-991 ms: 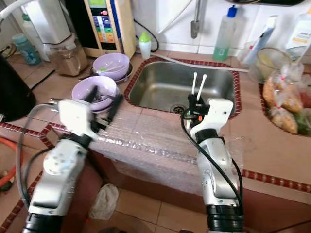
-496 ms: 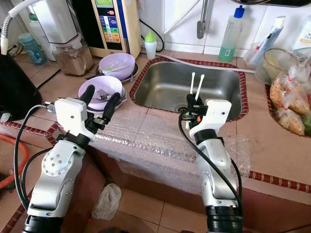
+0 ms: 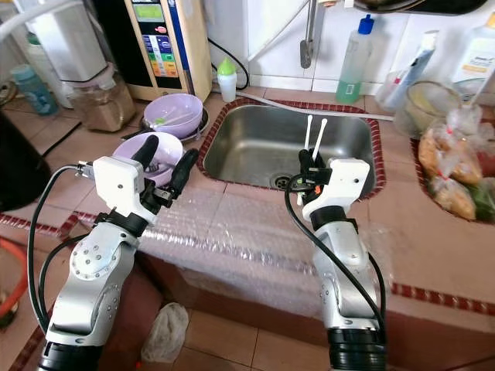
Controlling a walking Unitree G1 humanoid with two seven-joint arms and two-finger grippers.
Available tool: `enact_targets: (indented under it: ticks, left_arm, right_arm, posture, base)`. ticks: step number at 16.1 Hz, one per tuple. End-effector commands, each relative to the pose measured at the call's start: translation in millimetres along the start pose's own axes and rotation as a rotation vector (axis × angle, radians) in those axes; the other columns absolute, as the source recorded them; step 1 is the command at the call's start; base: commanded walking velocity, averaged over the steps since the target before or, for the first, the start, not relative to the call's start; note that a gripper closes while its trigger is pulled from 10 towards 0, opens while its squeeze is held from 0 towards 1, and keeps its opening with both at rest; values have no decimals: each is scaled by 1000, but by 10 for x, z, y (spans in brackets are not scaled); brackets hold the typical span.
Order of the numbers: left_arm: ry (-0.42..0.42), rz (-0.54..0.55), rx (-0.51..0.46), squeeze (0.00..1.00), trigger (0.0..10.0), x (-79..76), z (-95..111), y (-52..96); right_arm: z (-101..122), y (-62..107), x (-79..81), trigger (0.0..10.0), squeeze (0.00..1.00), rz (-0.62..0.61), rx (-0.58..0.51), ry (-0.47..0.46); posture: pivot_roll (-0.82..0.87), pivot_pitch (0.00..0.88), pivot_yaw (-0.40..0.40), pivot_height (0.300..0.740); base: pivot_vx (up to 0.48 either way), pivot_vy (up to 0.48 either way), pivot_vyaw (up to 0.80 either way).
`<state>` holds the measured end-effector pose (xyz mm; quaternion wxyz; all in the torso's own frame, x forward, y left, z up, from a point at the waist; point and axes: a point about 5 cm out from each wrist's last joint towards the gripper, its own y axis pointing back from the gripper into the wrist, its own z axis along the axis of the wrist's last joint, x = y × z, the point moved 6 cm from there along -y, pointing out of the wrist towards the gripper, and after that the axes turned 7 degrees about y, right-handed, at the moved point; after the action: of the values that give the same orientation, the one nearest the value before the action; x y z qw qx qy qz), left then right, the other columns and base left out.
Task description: Kitchen organization
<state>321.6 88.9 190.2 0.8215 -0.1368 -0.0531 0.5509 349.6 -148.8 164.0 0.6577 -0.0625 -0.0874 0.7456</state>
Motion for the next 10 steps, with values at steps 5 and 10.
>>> enact_targets:
  ticks: [5,10]
  left_arm:
    - [-7,-14,-8,0,10000,-21,44,-20]
    - [-5,-4,-7,0,10000,-20,34,-12]
  right_arm:
    - [-3,5,1,10000,0,-3,-4,4]
    - [-12,0,-7,10000,0,-1,-1,7]
  posture:
    - [-57,0,86,740]
    - [-55,0,78,740]
  base:
    - [299,0,0]
    - [273,0,0]
